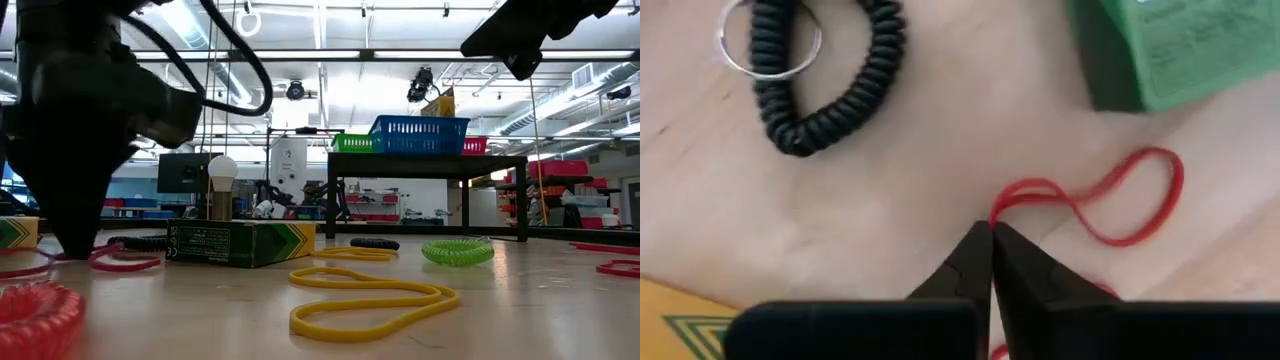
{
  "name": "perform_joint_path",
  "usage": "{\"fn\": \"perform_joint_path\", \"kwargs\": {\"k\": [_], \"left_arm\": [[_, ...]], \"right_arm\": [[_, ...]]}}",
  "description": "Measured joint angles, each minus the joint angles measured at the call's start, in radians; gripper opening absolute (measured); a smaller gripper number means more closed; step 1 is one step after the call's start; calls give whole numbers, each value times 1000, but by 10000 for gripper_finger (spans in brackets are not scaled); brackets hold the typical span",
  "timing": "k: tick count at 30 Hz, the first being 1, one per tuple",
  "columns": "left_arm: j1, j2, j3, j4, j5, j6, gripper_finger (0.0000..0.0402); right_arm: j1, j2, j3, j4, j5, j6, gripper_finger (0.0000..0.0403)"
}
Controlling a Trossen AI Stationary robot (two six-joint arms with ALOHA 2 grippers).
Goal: Pick & Place Office Desk Supplies
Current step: Put the red rubber band into the green bin
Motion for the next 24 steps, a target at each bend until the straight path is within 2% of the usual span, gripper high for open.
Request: {"fn": "perform_joint_path", "kwargs": {"k": [3,10,15,18,21,24], "left_arm": [[-12,-77,0,-21,-18,27,5],[-59,-299,1,-26,-278,108,4],[-35,-363,1,20,-392,229,3],[8,-359,0,111,-437,347,3],[66,-338,-3,268,-490,475,2],[148,-332,-69,486,-465,603,2]], "right_arm": [[0,0,0,0,0,0,9],[0,0,0,0,0,0,9],[0,0,0,0,0,0,9],[0,0,0,0,0,0,9],[0,0,0,6,0,0,9],[-1,0,-1,26,34,-22,9]]}}
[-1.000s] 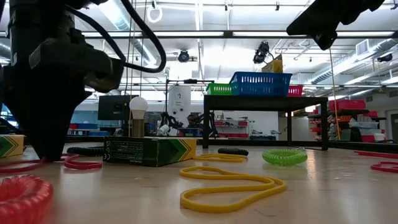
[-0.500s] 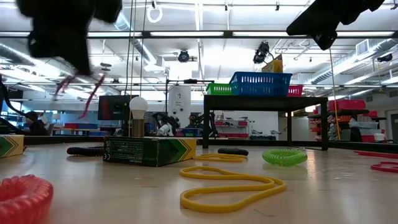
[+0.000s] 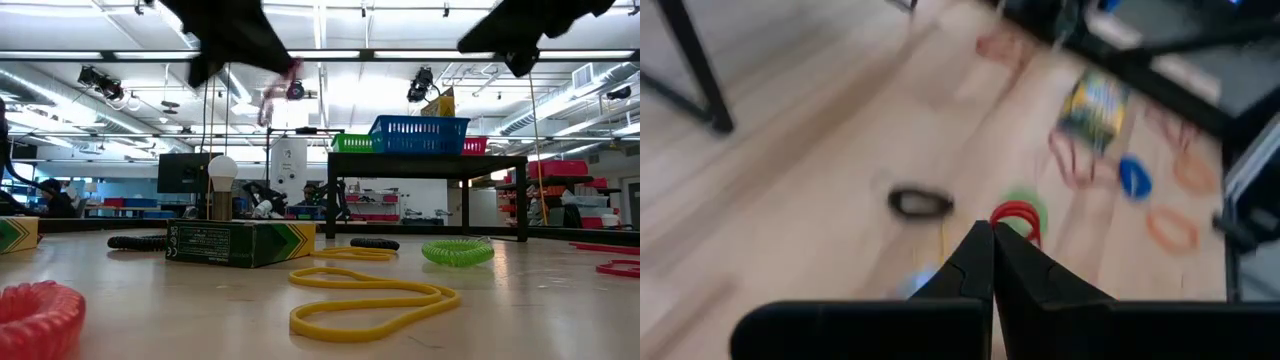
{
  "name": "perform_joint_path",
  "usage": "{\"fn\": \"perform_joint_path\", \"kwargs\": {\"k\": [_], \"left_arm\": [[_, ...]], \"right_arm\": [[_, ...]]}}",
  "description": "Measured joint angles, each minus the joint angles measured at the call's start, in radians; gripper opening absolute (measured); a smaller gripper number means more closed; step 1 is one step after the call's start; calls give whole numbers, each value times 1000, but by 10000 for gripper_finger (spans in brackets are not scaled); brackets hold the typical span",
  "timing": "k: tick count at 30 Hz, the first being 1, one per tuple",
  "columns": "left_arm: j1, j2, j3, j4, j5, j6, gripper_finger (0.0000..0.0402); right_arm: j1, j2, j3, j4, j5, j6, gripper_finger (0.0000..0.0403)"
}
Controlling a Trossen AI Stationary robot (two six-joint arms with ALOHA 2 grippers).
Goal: Pick & Place Office Desk Supplies
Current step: Put the red rubber band into the green bin
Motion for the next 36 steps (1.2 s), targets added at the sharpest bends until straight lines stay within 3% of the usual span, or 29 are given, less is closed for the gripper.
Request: {"fn": "perform_joint_path", "kwargs": {"k": [6,13,18,22,25,30,36], "left_arm": [[131,7,-168,416,56,92,2],[179,10,-199,419,108,172,2],[203,10,-202,445,196,209,1],[203,10,-202,460,188,258,2],[208,10,-202,460,185,243,2],[209,10,-202,469,124,226,2],[209,10,-202,491,65,185,2]], "right_arm": [[-14,-3,0,151,84,-30,9],[-17,-3,0,310,91,-146,9],[-53,46,1,386,94,21,9],[-102,150,2,371,65,190,20],[-132,264,1,401,7,257,59],[-160,424,2,543,-91,266,162],[-191,515,3,664,-82,240,263]]}}
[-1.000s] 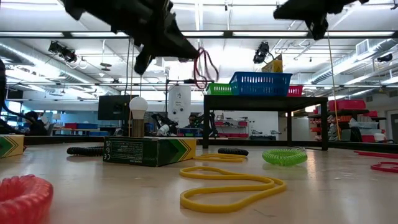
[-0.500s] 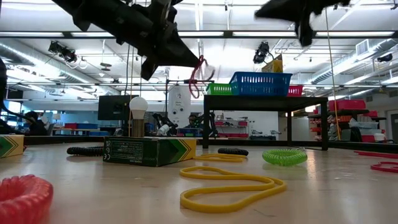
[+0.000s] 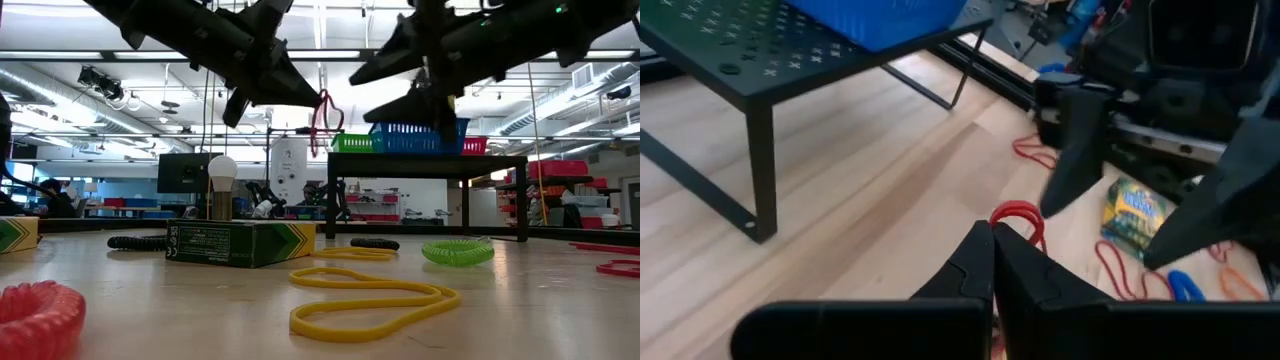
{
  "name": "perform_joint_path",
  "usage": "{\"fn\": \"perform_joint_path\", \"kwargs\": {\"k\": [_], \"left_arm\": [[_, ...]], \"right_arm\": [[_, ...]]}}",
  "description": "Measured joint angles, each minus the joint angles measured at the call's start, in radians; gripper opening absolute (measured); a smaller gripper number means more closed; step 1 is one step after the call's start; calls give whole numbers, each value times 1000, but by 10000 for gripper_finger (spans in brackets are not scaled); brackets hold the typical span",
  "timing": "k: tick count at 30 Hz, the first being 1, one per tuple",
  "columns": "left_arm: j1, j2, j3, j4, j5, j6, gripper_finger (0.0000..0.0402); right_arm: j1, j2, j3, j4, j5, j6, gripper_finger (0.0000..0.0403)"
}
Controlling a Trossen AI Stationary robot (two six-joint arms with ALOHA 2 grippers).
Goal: Pick & Place Office Desk Supplies
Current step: Put the red rubber band into the green bin
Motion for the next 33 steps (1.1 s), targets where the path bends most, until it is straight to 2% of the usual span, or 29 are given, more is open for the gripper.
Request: {"fn": "perform_joint_path", "kwargs": {"k": [5,8,11,16,24,27,33], "left_arm": [[0,0,0,25,0,-10,2],[0,0,0,39,0,-11,2],[0,-1,0,64,4,-11,2],[-3,-2,0,83,14,-9,2],[-23,-19,0,94,37,-11,17],[-22,-61,0,82,74,-14,43],[-8,-178,0,25,61,12,96]], "right_arm": [[-44,56,0,127,-4,-116,276],[-78,107,11,225,-65,-145,266],[-105,162,43,220,-130,-149,247],[-118,201,92,222,-146,-164,188],[-116,196,95,247,-118,-201,19],[-114,196,95,245,-124,-201,15],[-115,145,95,170,-155,-209,6]]}}
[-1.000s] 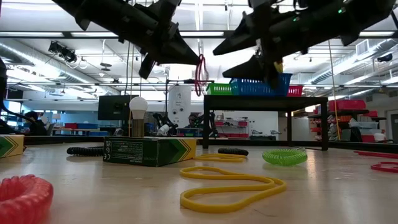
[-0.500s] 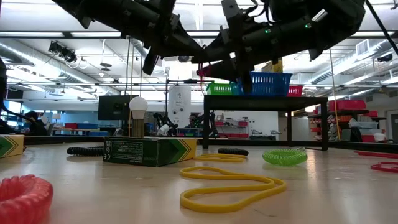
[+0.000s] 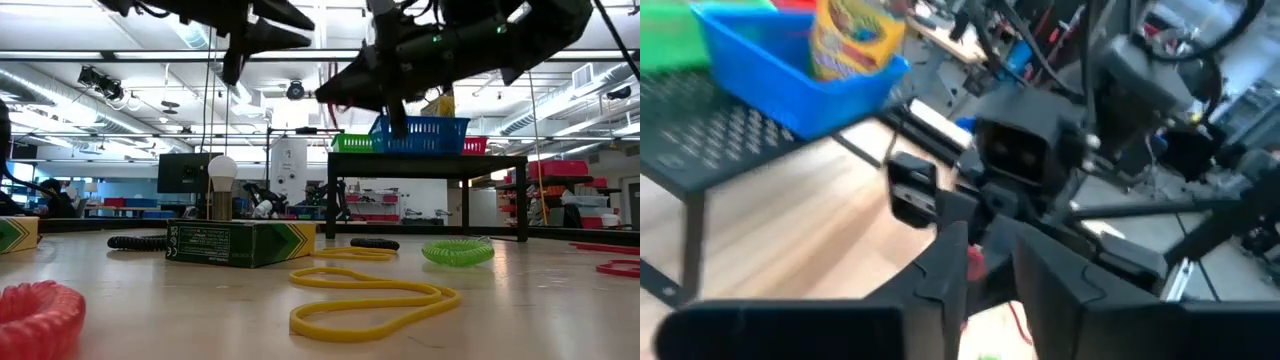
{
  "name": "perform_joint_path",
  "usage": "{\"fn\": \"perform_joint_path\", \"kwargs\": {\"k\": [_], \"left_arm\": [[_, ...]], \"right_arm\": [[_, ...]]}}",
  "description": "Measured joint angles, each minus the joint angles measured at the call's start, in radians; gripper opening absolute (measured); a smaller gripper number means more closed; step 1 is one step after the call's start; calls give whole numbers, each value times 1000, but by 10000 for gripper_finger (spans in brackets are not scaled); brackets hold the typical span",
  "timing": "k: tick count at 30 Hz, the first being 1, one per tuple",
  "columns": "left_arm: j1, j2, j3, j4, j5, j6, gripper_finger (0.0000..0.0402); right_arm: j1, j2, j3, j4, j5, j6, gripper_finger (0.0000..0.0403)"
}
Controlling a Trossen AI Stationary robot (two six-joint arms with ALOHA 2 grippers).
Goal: Pick & Place Office Desk Supplies
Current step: Put the red rubber band into the green bin
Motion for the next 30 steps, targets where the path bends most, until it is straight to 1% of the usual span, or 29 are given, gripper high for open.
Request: {"fn": "perform_joint_path", "kwargs": {"k": [4,6,8,11,13,14,16,18,20,22,26,30], "left_arm": [[19,-61,1,-71,-18,44,107],[27,-78,0,-94,-16,83,99],[41,-89,-16,-84,-13,119,79],[78,-92,-75,-28,-1,120,36],[105,-90,-129,68,29,118,11],[117,-87,-155,132,42,115,8],[135,-86,-209,245,59,110,7],[151,-82,-256,338,66,115,6],[165,-82,-288,400,65,120,6],[181,-82,-309,428,63,118,7],[192,-82,-315,421,65,104,8],[191,-82,-315,413,68,111,8]], "right_arm": [[-3,-103,0,-136,1,-3,8],[-3,-177,0,-210,16,-2,5],[-6,-254,21,-323,39,-2,5],[-33,-346,127,-581,71,-28,5],[-68,-374,231,-768,92,-79,4],[-93,-374,293,-848,94,-108,4],[-161,-369,414,-997,80,-172,4],[-247,-340,530,-1087,55,-246,4],[-347,-299,626,-1188,11,-332,4],[-443,-238,708,-1227,-46,-422,4],[-600,-107,801,-1277,-159,-581,3],[-698,9,819,-1315,-215,-669,3]]}}
